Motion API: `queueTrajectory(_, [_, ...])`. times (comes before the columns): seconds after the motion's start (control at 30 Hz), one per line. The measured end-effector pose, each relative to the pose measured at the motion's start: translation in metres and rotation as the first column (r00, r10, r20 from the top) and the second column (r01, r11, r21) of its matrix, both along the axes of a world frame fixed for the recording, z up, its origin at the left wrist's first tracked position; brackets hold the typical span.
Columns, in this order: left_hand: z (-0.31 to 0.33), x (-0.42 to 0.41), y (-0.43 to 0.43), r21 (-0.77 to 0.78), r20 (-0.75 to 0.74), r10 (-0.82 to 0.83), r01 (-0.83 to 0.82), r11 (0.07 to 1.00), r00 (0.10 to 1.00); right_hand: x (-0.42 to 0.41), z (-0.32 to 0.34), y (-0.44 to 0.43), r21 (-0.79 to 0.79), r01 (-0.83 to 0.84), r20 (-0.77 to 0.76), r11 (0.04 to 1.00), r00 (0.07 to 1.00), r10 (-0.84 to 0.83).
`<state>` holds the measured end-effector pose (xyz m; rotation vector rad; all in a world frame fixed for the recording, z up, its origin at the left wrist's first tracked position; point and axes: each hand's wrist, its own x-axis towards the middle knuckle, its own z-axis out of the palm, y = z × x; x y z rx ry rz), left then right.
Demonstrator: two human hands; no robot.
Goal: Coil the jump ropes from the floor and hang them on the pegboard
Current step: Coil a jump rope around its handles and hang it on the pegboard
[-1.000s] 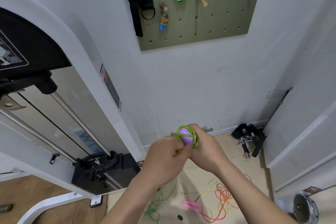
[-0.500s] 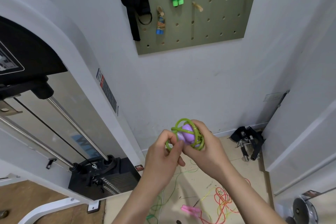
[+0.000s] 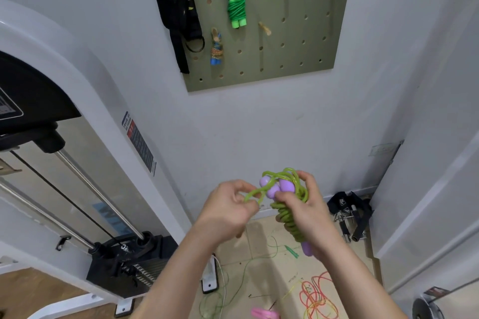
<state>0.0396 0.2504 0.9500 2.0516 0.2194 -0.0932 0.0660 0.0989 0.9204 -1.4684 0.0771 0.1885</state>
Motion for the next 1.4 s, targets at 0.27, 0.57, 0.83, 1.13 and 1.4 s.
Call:
queueTrajectory(0.27, [0.005,0.001,-0.044,0.628,0.091,-0.149,0.059,0.776,0.985,0.000,-0.007,-0.041,0.033,-0.056,-0.051,0.998,0.997,0.057])
queueTrajectory(0.57, [0.001,-0.007,-0.052,0.455,0.263,-0.232,0.092,0.886,0.936,0.015,0.017,-0.041,0.279,-0.247,-0.027,0.928,0.964,0.265])
queueTrajectory(0.83, [0.031,-0.024,-0.003,0.576,0.332,-0.212,-0.020,0.817,0.919,0.011,0.021,0.022,0.178,-0.090,0.023,0.980,0.996,0.088])
queueTrajectory(1.13, [0.073,0.003,0.090,-0.459,0.289,0.307,-0.150,0.876,0.907,0.041,0.022,0.070,0.377,-0.582,0.072,0.721,0.794,0.603])
queueTrajectory(1.4, [0.090,0.019,0.110,-0.634,0.275,0.251,-0.021,0.773,0.928,0.060,0.080,0.105,0.005,-0.546,0.252,0.838,0.812,0.527])
